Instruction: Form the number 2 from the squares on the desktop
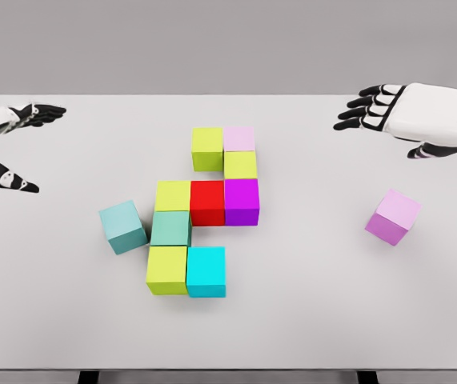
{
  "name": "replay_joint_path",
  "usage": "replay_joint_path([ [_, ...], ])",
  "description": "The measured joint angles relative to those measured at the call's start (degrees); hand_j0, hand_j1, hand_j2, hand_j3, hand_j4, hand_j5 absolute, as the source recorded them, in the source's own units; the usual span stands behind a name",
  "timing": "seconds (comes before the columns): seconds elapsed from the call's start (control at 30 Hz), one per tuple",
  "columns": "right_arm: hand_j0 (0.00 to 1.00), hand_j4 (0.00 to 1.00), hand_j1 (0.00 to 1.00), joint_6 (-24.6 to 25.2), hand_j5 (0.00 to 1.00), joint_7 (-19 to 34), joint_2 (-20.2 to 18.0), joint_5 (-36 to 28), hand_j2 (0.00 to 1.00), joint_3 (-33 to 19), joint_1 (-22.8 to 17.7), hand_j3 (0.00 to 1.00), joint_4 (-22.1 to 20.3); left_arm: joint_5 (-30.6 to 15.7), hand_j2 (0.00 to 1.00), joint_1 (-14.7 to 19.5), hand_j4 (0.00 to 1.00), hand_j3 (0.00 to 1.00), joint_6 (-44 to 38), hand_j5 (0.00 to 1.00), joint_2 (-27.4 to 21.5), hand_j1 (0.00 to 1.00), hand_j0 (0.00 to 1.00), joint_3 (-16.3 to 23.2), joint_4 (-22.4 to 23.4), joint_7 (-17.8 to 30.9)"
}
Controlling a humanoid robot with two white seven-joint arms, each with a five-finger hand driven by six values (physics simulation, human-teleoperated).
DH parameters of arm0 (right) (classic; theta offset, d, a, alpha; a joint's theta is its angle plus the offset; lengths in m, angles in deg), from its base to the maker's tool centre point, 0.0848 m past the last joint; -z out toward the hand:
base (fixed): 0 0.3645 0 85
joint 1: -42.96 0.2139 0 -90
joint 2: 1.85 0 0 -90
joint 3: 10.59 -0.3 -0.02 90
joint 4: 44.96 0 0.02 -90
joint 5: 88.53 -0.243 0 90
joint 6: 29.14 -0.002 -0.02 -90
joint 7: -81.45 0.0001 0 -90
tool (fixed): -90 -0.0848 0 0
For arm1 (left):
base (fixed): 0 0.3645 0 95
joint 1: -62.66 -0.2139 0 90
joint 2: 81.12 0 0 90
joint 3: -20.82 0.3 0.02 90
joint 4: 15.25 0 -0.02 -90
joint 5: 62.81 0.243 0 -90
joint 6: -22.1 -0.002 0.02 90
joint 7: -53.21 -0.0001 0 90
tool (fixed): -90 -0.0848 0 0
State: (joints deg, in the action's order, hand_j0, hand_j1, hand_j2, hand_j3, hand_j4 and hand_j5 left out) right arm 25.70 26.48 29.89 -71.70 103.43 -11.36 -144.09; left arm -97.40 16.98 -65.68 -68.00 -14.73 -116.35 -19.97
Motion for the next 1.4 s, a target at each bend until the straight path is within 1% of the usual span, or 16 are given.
replay_joint_path([
  [0.03,1.00,1.00,1.00,0.00,1.00,0.00,-0.18,-0.01,1.00,0.01,0.00,1.00,-0.03,-0.12,1.00,2.59,1.00,1.00,-3.54,1.00,0.78,1.00,1.00,-0.02,-0.02,0.73],
  [0.07,1.00,1.00,1.00,0.00,1.00,0.00,-0.34,-0.04,1.00,0.04,0.00,1.00,-0.05,-0.05,1.00,3.78,1.00,1.00,-7.51,1.00,1.90,1.00,1.00,0.04,-0.02,1.27],
  [0.13,1.00,1.00,1.00,0.00,1.00,0.00,-0.55,-0.12,1.00,0.08,-0.09,1.00,-0.05,0.08,1.00,4.54,1.00,1.00,-14.59,1.00,4.12,1.00,1.00,0.05,0.00,1.87],
  [0.2,1.00,1.00,1.00,0.00,1.00,0.00,-0.69,-0.22,1.00,0.33,-0.09,1.00,0.01,0.39,1.00,4.54,1.00,1.00,-18.99,1.00,6.13,1.00,1.00,0.20,0.02,1.78],
  [0.27,1.00,1.00,1.00,0.00,1.00,0.00,-0.80,-0.31,1.00,0.87,-0.35,1.00,0.21,0.46,1.00,4.28,1.00,1.00,-21.50,1.00,7.85,1.00,1.00,0.84,0.02,-1.11],
  [0.33,1.00,1.00,1.00,0.01,1.00,0.00,-2.64,-0.35,1.00,1.76,-0.09,1.00,0.32,0.42,1.00,4.19,1.00,1.00,-22.25,1.00,9.49,1.00,1.00,3.50,-0.01,-7.57],
  [0.37,1.00,1.00,1.00,0.00,1.00,0.00,-3.75,-0.41,1.00,1.95,-0.44,1.00,0.35,0.40,1.00,4.20,1.00,1.00,-22.13,1.00,10.21,1.00,1.00,4.85,-0.02,-10.72],
  [0.43,1.00,1.00,1.00,-0.01,1.00,0.01,-6.36,-0.56,1.00,2.35,-1.48,1.00,0.39,0.37,1.00,4.21,1.00,1.00,-20.53,1.00,11.21,1.00,1.00,7.60,-0.03,-15.06],
  [0.5,1.00,1.00,1.00,-0.02,1.00,0.01,-8.15,-0.62,1.00,2.76,-3.52,1.00,0.45,0.45,1.00,4.19,1.00,1.00,-18.23,1.00,11.61,1.00,1.00,10.20,-0.05,-18.10],
  [0.57,1.00,1.00,1.00,-0.01,1.00,0.01,-9.03,-0.64,1.00,3.45,-3.69,1.00,0.49,0.50,1.00,4.19,1.00,1.00,-16.87,1.00,11.59,1.00,1.00,11.74,-0.05,-19.61],
  [0.63,1.00,1.00,1.00,0.00,1.00,0.00,-9.44,-0.63,1.00,3.99,-3.96,1.00,0.54,0.56,1.00,4.19,1.00,1.00,-16.15,1.00,11.59,1.00,1.00,12.75,-0.05,-19.56],
  [0.77,1.00,1.00,1.00,-0.01,1.00,0.00,-9.48,-0.21,1.00,4.42,-6.24,1.00,1.02,0.57,0.99,4.02,0.99,0.99,-15.24,0.99,11.90,0.99,0.99,14.73,-0.05,-16.92],
  [0.87,1.00,1.00,1.00,0.00,1.00,0.00,-9.36,-0.08,1.00,4.52,-7.03,1.00,1.30,0.63,0.99,2.08,0.99,0.99,-12.56,0.99,12.04,0.99,0.99,16.61,-0.05,-16.38],
  [0.97,1.00,1.00,1.00,0.00,1.00,0.00,-8.95,0.04,1.00,4.56,-7.73,1.00,1.46,0.66,0.99,0.24,0.99,0.99,-10.11,0.99,12.13,0.99,0.99,17.60,-0.05,-17.17],
  [1.17,1.00,1.00,1.00,0.01,1.00,0.00,-6.68,0.85,1.00,5.66,-7.82,1.00,3.16,0.71,0.99,0.15,0.99,0.99,-7.28,0.99,12.08,0.99,0.99,18.76,-0.04,-19.33],
  [1.4,1.00,1.00,1.00,0.02,1.00,0.00,-4.69,2.23,1.00,7.37,-7.73,1.00,5.92,0.65,1.00,0.41,1.00,1.00,-3.17,1.00,10.27,1.00,1.00,19.69,-0.04,-19.11],
])
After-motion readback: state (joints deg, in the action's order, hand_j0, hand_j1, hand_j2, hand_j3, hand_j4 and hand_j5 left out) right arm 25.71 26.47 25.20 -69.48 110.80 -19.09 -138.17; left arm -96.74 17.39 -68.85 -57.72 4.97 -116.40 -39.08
